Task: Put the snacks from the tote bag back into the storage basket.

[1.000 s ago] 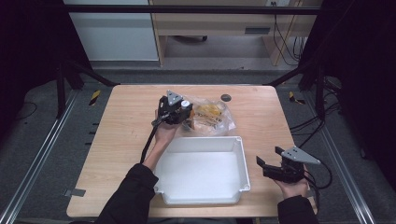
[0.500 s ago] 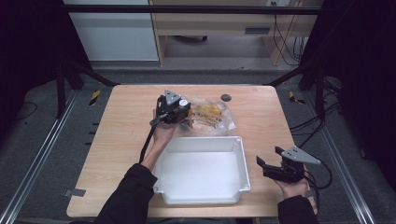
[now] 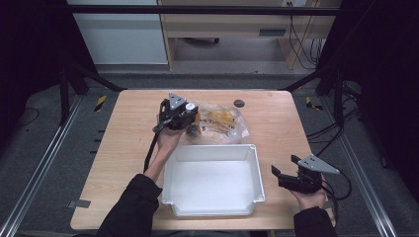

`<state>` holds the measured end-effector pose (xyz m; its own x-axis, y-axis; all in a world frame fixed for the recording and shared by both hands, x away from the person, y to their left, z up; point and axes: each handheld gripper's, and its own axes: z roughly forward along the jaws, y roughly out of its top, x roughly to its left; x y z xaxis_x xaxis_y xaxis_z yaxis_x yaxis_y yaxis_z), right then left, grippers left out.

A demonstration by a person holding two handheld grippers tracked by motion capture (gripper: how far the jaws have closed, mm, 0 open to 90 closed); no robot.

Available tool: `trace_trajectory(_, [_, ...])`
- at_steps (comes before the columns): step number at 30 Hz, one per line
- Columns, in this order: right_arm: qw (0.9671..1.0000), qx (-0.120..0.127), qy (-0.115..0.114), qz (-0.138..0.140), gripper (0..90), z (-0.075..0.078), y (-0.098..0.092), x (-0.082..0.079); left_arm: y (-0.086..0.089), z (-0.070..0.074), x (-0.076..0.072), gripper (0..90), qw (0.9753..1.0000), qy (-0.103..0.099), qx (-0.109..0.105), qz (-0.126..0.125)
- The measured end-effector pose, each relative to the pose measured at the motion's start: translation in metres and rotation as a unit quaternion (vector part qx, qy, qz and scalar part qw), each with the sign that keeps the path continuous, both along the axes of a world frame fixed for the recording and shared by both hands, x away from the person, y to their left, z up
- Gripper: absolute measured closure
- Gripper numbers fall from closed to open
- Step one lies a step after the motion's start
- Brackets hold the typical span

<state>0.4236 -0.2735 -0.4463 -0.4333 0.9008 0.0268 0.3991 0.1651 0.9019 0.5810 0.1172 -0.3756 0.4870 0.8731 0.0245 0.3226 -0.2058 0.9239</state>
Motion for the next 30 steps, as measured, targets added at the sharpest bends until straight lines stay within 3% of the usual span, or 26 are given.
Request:
trace_trajectory(18, [1.0,0.001,-0.001,-0.001,16.2,0.001,0.0,-0.001,-0.004,0.031,-0.011,58.8,0.9998,-0.018,0.003,-0.009])
trace_trajectory(30, [1.0,0.0,-0.003,-0.001,16.3,0.001,0.0,-0.001,-0.002,0.048,-0.017,58.8,0.9995,-0.029,-0.007,-0.009])
